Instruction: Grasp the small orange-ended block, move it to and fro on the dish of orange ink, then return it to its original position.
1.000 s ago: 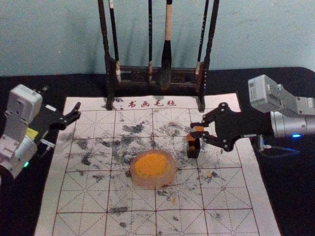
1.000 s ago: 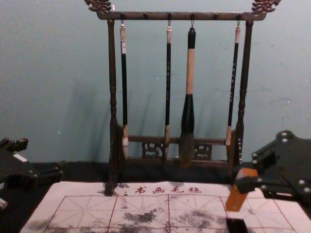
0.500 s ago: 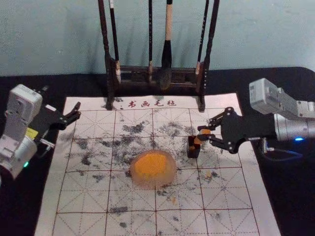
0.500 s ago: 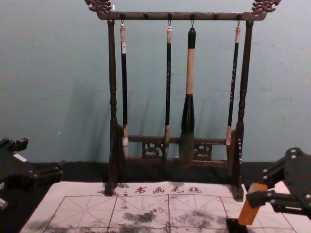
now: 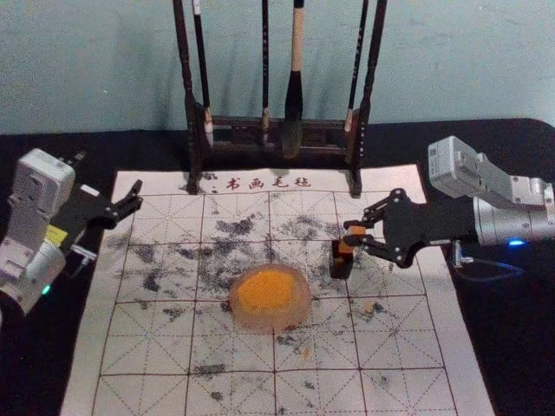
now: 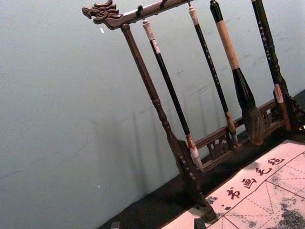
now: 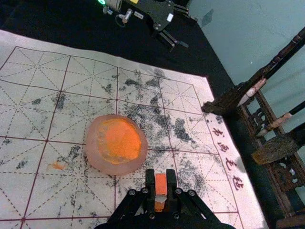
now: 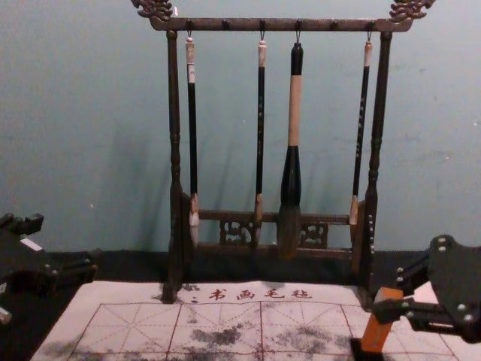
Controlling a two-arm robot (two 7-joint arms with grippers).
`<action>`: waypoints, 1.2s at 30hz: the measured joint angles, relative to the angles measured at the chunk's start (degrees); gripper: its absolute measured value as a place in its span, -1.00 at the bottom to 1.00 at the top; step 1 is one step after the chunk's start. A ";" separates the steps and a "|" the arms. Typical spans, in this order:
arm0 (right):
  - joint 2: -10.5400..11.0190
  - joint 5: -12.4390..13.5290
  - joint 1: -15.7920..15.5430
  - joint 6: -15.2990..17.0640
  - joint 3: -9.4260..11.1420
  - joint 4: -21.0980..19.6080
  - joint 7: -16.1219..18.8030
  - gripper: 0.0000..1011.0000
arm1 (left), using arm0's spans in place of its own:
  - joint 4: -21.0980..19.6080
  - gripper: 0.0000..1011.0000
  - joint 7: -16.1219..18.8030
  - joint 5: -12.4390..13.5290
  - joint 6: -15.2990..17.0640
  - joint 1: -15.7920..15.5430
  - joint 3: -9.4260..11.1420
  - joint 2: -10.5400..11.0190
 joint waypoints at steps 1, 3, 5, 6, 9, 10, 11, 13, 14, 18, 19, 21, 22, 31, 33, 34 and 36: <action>-0.13 -0.04 0.11 -0.03 -0.04 0.22 0.04 -0.73 | 0.00 0.98 0.00 0.00 0.00 0.00 0.00 0.00; -0.37 -0.10 0.28 -0.11 -0.10 0.57 0.09 -0.73 | 0.00 0.98 0.00 0.00 0.00 0.00 0.00 0.00; -0.80 -0.21 0.59 -0.22 -0.25 1.26 0.25 -0.73 | 0.00 0.98 0.00 0.00 0.00 0.00 0.00 0.00; -0.93 -0.23 0.67 -0.25 -0.29 1.48 0.29 -0.73 | 0.00 0.98 0.00 0.00 0.00 0.00 0.00 0.00; -1.26 -0.30 0.83 -0.32 -0.44 1.97 0.45 -0.73 | 0.00 0.98 0.00 0.00 0.00 0.00 0.00 0.00; -1.43 -0.36 0.89 -0.36 -0.52 2.24 0.48 -0.73 | 0.00 0.98 0.00 0.00 0.00 0.00 0.00 0.00; -1.49 -0.40 0.91 -0.37 -0.56 2.33 0.49 -0.73 | 0.00 0.98 0.00 0.00 0.00 0.00 0.00 0.00; -1.70 -0.50 1.01 -0.42 -0.68 2.72 0.55 -0.73 | 0.00 0.98 0.00 0.00 0.00 0.00 0.00 0.00; -1.81 -0.60 1.06 -0.45 -0.76 2.93 0.56 -0.73 | 0.00 0.98 0.00 0.00 0.00 0.00 0.00 0.00; -1.97 -0.85 1.14 -0.51 -0.93 3.29 0.56 -0.73 | 0.00 0.98 0.00 0.00 0.00 0.00 0.00 0.00; -2.04 -1.00 1.14 -0.52 -1.01 3.42 0.55 -0.73 | 0.00 0.98 0.00 0.00 0.00 0.00 0.00 0.00; -2.15 -1.20 1.14 -0.52 -1.13 3.68 0.53 -0.73 | 0.00 0.98 0.00 0.00 0.00 0.00 0.00 0.00; -2.19 -1.24 1.14 -0.52 -1.16 3.79 0.52 -0.73 | 0.00 0.98 0.00 0.00 0.00 0.00 0.00 0.00; -3.00 -1.57 1.10 -0.52 -1.51 5.43 0.42 -0.73 | 0.00 0.98 0.00 0.00 0.00 0.00 0.00 0.00; -3.38 -1.62 1.11 -0.52 -1.56 6.02 0.27 -0.73 | 0.00 0.98 0.00 0.00 0.00 0.00 0.00 0.00; -3.57 -1.65 1.14 -0.52 -1.56 6.34 0.17 -0.73 | 0.00 0.98 0.00 0.00 0.00 0.00 0.00 0.00; -3.73 -1.71 1.19 -0.54 -1.56 6.63 0.11 -0.73 | 0.00 0.98 0.00 0.00 0.00 0.00 0.00 0.00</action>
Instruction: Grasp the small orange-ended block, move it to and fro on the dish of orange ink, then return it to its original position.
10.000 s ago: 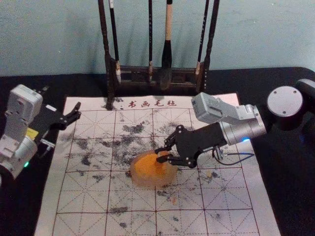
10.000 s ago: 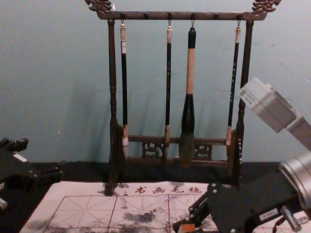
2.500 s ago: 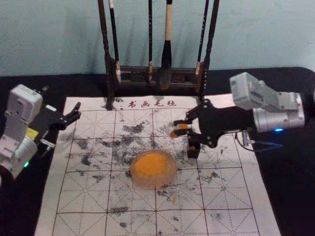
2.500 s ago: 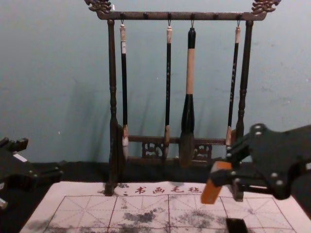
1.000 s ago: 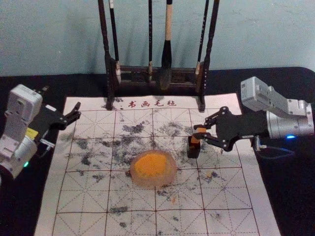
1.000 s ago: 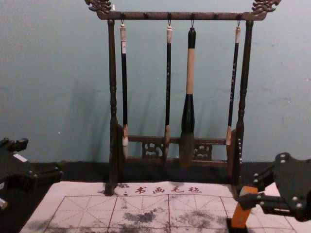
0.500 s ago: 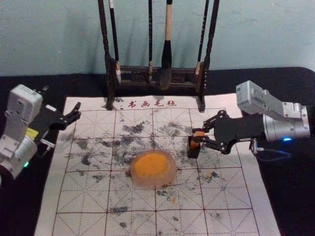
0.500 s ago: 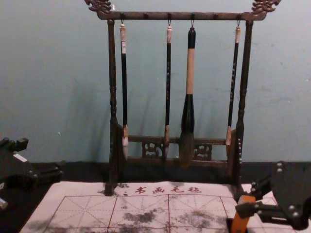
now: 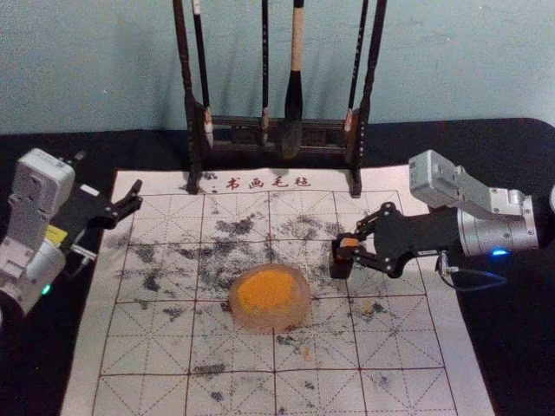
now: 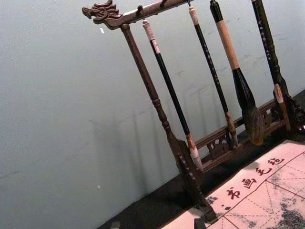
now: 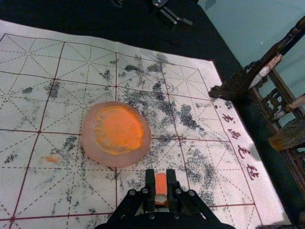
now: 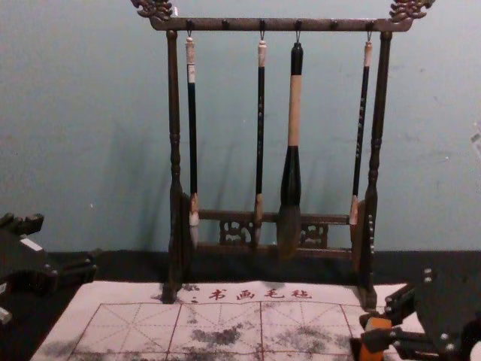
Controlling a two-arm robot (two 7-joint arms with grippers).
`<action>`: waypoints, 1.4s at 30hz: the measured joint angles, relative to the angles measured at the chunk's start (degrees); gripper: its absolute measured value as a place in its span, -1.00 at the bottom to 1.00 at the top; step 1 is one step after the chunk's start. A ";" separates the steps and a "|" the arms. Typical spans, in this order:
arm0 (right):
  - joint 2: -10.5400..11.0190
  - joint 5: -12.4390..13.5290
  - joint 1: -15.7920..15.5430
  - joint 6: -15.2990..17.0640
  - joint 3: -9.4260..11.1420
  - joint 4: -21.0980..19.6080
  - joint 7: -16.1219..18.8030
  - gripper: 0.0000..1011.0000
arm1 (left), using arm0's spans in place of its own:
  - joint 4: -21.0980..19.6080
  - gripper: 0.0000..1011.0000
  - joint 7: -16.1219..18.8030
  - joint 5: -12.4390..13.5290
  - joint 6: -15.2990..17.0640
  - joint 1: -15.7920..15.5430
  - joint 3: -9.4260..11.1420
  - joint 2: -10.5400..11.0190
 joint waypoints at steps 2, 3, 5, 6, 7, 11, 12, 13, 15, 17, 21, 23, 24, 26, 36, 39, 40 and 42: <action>-0.25 -0.17 0.11 -0.05 -0.04 0.43 -0.04 -0.73 | 0.00 0.98 0.00 0.00 0.00 0.00 0.00 0.00; -0.32 -0.22 0.15 -0.06 -0.06 0.52 -0.05 -0.73 | 0.00 0.98 0.00 0.00 0.00 0.00 0.00 0.00; -0.43 -0.33 0.20 -0.08 -0.11 0.67 -0.07 -0.73 | 0.00 0.98 0.00 0.00 0.00 0.00 0.00 0.00; -0.43 -0.35 0.21 -0.10 -0.11 0.69 -0.07 -0.73 | 0.00 0.98 0.00 0.00 0.00 0.00 0.00 0.00; -0.42 -0.35 0.21 -0.10 -0.11 0.69 -0.08 -0.73 | 0.00 0.98 0.00 0.00 0.00 0.00 0.00 0.00; -0.38 -0.32 0.21 -0.10 -0.11 0.64 -0.08 -0.73 | 0.00 0.98 0.00 0.00 0.00 0.00 0.00 0.00; -0.38 -0.32 0.21 -0.10 -0.11 0.63 -0.08 -0.73 | 0.00 0.98 0.00 0.00 0.00 0.00 0.00 0.00; -0.37 -0.31 0.21 -0.10 -0.11 0.61 -0.08 -0.73 | 0.00 0.98 0.00 0.00 0.00 0.00 0.00 0.00; -0.37 -0.30 0.21 -0.11 -0.11 0.60 -0.08 -0.73 | 0.00 0.98 0.00 0.00 0.00 0.00 0.00 0.00; -0.36 -0.28 0.21 -0.10 -0.11 0.58 -0.08 -0.73 | 0.00 0.98 0.00 0.00 0.00 0.00 0.00 0.00; -0.34 -0.25 0.20 -0.10 -0.10 0.55 -0.09 -0.63 | 0.00 0.98 0.00 0.00 0.00 0.00 0.00 0.00; -0.33 -0.24 0.19 -0.11 -0.09 0.53 -0.09 -0.52 | 0.00 0.98 0.00 0.00 0.00 0.00 0.00 0.00; -0.33 -0.23 0.19 -0.11 -0.09 0.53 -0.08 -0.45 | 0.00 0.98 0.00 0.00 0.00 0.00 0.00 0.00; -0.32 -0.22 0.18 -0.10 -0.08 0.52 -0.09 -0.34 | 0.00 0.98 0.00 0.00 0.00 0.00 0.00 0.00; -0.27 -0.18 0.14 -0.10 -0.03 0.46 -0.08 0.28 | 0.00 0.98 0.00 0.00 0.00 0.00 0.00 0.00; -0.28 -0.18 0.14 -0.10 -0.03 0.45 -0.09 0.49 | 0.00 0.98 0.00 0.00 0.00 0.00 0.00 0.00; -0.27 -0.18 0.14 -0.10 -0.03 0.45 -0.09 0.56 | 0.00 0.98 0.00 0.00 0.00 0.00 0.00 0.00; -0.27 -0.18 0.14 -0.10 -0.03 0.45 -0.09 0.66 | 0.00 0.98 0.00 0.00 0.00 0.00 0.00 0.00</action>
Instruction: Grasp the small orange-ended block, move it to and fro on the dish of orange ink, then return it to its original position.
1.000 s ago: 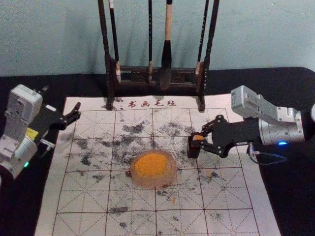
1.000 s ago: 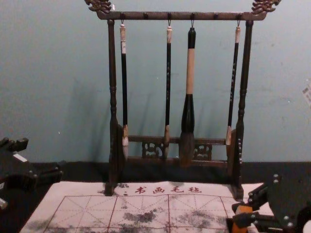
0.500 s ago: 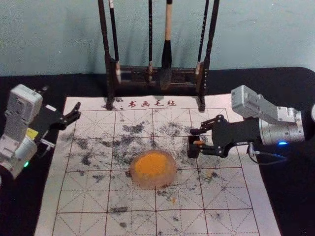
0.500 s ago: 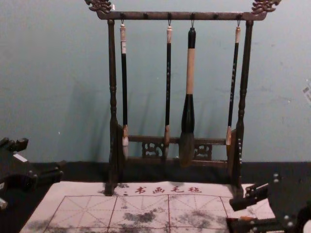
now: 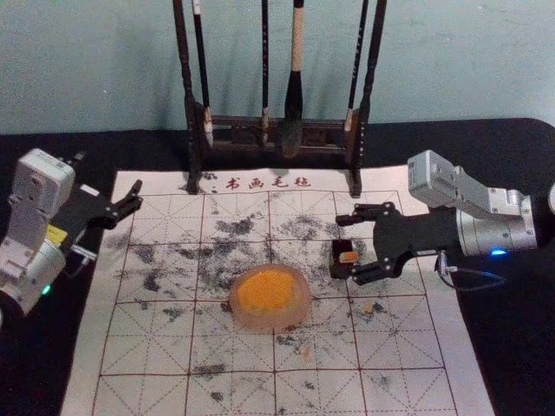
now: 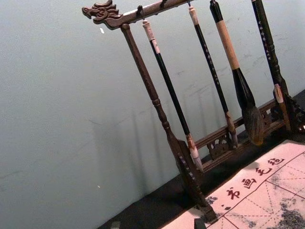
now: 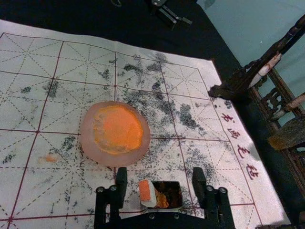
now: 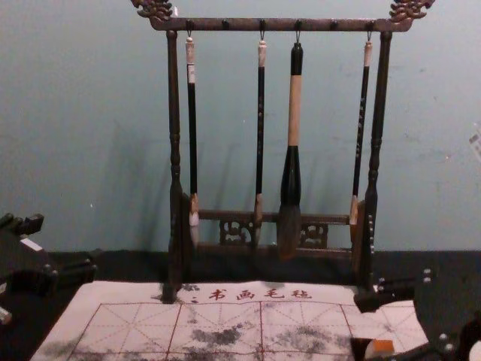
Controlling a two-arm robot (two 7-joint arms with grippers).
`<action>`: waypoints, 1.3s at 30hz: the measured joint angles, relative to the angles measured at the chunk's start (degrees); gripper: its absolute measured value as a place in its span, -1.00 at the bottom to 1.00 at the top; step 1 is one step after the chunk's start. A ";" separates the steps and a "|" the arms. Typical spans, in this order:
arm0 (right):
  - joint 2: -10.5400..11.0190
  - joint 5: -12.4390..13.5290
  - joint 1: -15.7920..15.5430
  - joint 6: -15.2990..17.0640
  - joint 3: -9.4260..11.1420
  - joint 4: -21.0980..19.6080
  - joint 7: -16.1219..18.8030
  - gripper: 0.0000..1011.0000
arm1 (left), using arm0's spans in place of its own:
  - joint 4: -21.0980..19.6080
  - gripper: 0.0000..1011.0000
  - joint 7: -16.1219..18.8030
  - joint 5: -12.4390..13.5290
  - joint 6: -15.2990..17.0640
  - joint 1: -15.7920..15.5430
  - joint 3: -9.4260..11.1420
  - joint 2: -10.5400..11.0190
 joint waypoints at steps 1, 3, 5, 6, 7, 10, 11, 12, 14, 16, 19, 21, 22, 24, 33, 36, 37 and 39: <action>0.00 0.00 0.00 0.00 0.00 0.00 0.00 0.71 | 0.00 0.98 0.00 0.00 0.00 0.00 0.00 0.00; 0.00 0.00 0.00 0.00 0.00 0.00 0.01 0.84 | 0.00 0.98 0.00 0.00 0.00 0.00 0.00 0.00; 0.00 0.05 -0.01 0.00 0.03 -0.01 0.02 0.89 | 0.00 0.98 0.00 0.00 0.00 0.00 0.00 0.00; 0.00 0.81 -0.31 -0.35 0.50 -0.35 0.04 0.97 | 0.00 0.98 0.00 0.00 0.00 0.00 0.00 0.00; -0.01 1.32 -0.53 -0.63 0.82 -0.62 -0.06 0.98 | 0.00 0.98 0.00 0.00 0.00 0.00 0.00 0.00; 0.01 3.38 -2.03 -1.81 2.81 -2.27 -1.85 0.98 | 0.00 0.98 0.00 0.01 0.00 0.00 0.00 0.00; 0.04 4.18 -3.11 -2.25 4.01 -3.37 -3.42 0.98 | 0.00 0.98 0.00 0.00 0.00 0.00 0.00 0.00; 0.04 4.54 -3.78 -2.47 4.72 -4.00 -4.53 0.98 | 0.00 0.98 0.00 0.00 0.00 0.00 0.00 0.00; 0.05 5.50 -6.15 -2.69 7.01 -6.09 -8.92 0.98 | 0.00 0.98 0.00 0.00 0.00 0.00 0.00 0.00; -0.08 6.13 -8.09 -2.43 8.65 -7.48 -12.30 0.98 | 0.00 0.98 0.00 0.00 0.00 0.00 0.00 0.00; -0.74 7.45 -12.28 -0.58 11.81 -10.12 -19.56 0.98 | 0.00 0.98 0.00 0.00 0.00 0.00 0.00 0.00; -1.38 8.12 -14.44 0.52 13.38 -11.16 -23.44 0.98 | 0.00 0.98 0.00 0.00 0.00 0.00 0.00 0.00; -2.05 8.29 -16.51 1.32 14.64 -11.99 -27.05 0.98 | 0.00 0.98 0.00 0.00 0.00 0.00 0.00 0.00; -2.79 8.31 -18.34 1.87 15.76 -12.52 -30.41 0.98 | 0.00 0.98 0.00 0.00 0.00 0.00 0.00 0.00; -7.76 8.08 -24.19 2.24 19.23 -11.23 -41.38 0.98 | 0.00 0.98 0.00 0.00 0.00 0.00 0.00 0.00; -8.91 7.54 -24.59 1.99 19.54 -10.21 -42.51 0.98 | 0.00 0.98 0.00 0.01 0.00 0.00 0.00 0.00; -9.36 7.21 -24.61 1.83 19.67 -9.61 -42.87 0.98 | 0.00 0.98 0.00 0.00 0.00 0.00 0.00 0.00; -9.56 7.08 -24.63 1.77 19.71 -9.37 -43.02 0.98 | 0.00 0.98 0.00 0.00 0.00 0.00 0.00 0.00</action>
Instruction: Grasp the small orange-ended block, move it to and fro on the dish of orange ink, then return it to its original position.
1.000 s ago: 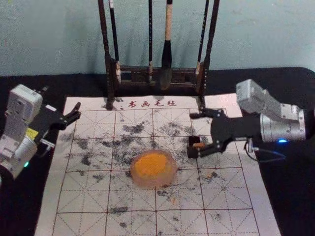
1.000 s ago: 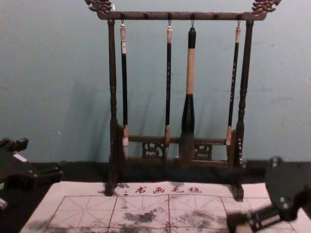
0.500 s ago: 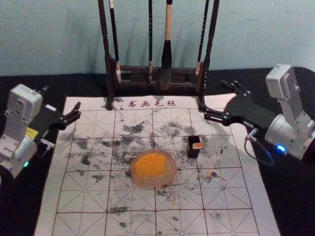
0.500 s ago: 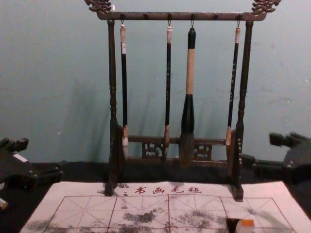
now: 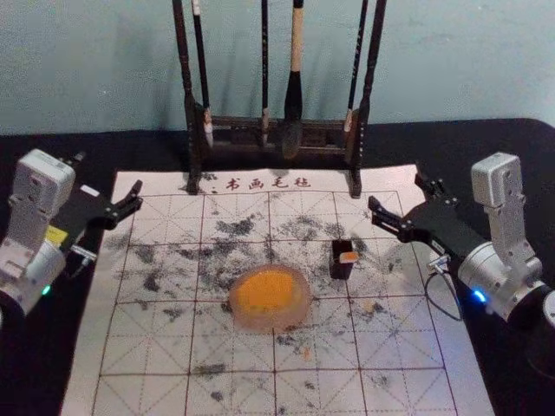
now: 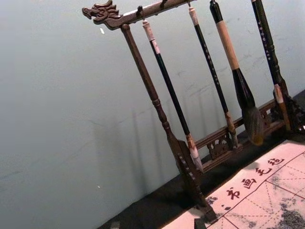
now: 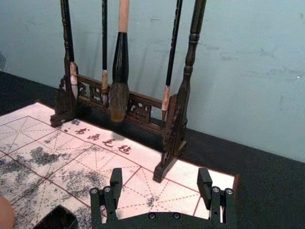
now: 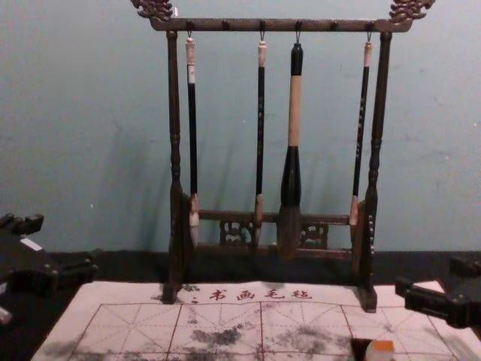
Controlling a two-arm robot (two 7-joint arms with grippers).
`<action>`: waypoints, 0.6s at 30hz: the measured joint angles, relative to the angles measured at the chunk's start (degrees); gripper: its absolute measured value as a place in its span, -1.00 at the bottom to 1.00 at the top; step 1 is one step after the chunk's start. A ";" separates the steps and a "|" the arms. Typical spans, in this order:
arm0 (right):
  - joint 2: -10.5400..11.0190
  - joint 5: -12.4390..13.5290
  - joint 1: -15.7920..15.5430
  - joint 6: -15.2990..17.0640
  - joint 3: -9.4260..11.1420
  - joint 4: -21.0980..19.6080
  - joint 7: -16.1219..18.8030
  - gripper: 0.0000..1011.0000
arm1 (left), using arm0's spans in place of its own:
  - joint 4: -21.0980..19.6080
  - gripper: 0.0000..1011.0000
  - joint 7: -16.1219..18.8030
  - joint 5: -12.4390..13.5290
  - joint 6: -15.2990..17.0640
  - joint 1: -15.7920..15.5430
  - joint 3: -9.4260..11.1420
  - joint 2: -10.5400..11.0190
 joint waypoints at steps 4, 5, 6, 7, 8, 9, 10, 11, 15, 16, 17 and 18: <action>0.20 0.03 0.02 -0.02 -0.03 -0.16 0.14 0.98 | 0.00 0.98 0.00 0.00 0.00 0.00 0.00 -0.01; 0.23 0.03 0.02 -0.02 -0.05 -0.17 0.18 0.98 | 0.00 0.98 0.00 0.00 0.00 0.00 0.00 0.00; 0.27 0.03 0.03 -0.02 -0.06 -0.20 0.23 0.98 | 0.00 0.98 0.00 0.00 0.00 0.00 0.00 0.00; 0.29 0.03 0.05 -0.02 -0.07 -0.23 0.26 0.98 | 0.00 0.98 0.00 0.00 0.00 0.00 0.00 -0.01; 0.31 0.04 0.06 -0.02 -0.11 -0.28 0.31 0.98 | 0.00 0.98 0.00 0.00 0.00 0.00 0.00 0.00; 0.34 0.05 0.07 -0.02 -0.11 -0.31 0.33 0.98 | 0.00 0.98 0.00 0.00 0.00 0.00 0.00 0.00; 0.36 0.05 0.09 -0.02 -0.12 -0.33 0.35 0.98 | 0.01 0.98 0.00 0.00 0.00 0.00 0.00 0.00; 0.39 0.06 0.10 -0.01 -0.15 -0.38 0.40 0.98 | 0.00 0.98 0.00 0.00 0.00 0.00 0.00 -0.01; 0.47 0.10 0.14 -0.02 -0.19 -0.45 0.51 0.98 | 0.00 0.98 0.00 0.00 0.00 0.00 0.00 0.00; 0.48 0.11 0.15 -0.02 -0.20 -0.46 0.52 0.98 | 0.00 0.98 0.00 0.00 0.00 0.00 0.00 0.00; 0.49 0.12 0.15 -0.02 -0.20 -0.47 0.54 0.98 | 0.00 0.98 0.00 0.00 0.00 0.00 0.00 0.00; 0.50 0.12 0.16 -0.01 -0.21 -0.48 0.56 0.98 | 0.00 0.98 0.00 0.00 0.00 0.00 0.00 0.00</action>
